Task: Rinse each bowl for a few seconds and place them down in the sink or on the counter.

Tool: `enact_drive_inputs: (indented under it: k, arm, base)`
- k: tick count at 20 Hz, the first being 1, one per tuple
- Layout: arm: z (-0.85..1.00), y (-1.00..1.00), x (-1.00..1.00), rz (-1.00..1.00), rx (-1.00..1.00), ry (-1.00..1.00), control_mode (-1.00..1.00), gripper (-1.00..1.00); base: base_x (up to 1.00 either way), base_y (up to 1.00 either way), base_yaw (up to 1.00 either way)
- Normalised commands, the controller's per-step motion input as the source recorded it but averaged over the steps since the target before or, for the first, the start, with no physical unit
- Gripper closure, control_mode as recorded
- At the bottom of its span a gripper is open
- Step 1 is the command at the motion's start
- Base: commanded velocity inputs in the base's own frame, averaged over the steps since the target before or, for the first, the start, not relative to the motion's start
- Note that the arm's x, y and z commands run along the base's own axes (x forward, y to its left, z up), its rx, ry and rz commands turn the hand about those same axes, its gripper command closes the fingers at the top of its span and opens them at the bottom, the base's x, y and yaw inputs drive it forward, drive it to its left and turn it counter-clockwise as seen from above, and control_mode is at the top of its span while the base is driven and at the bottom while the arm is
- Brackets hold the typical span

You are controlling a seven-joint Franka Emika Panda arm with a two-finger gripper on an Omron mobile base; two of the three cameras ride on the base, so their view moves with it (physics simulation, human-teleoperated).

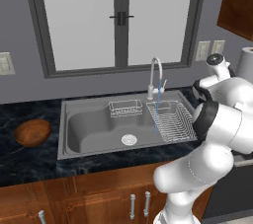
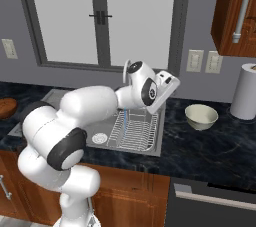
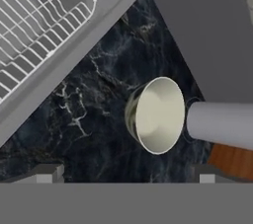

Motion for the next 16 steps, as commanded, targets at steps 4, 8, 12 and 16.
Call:
enact_drive_inputs:
  k: [4,8,12,16]
  arm:
    - [-0.11,-0.14,0.1,-0.03,0.02,0.04,-1.0,-1.0]
    - [-0.11,-0.13,0.04,-0.03,0.03,0.0,-1.0,-1.0]
    - [-0.17,-0.11,0.0,-0.05,0.02,0.0,-1.0,-1.0]
    - [-0.19,-0.11,0.0,-0.04,0.02,0.0,-1.0,-1.0]
  base:
    - [0.0,0.0,0.0]
    - [0.0,0.0,0.0]
    - [0.0,0.0,0.0]
    - [0.0,0.0,0.0]
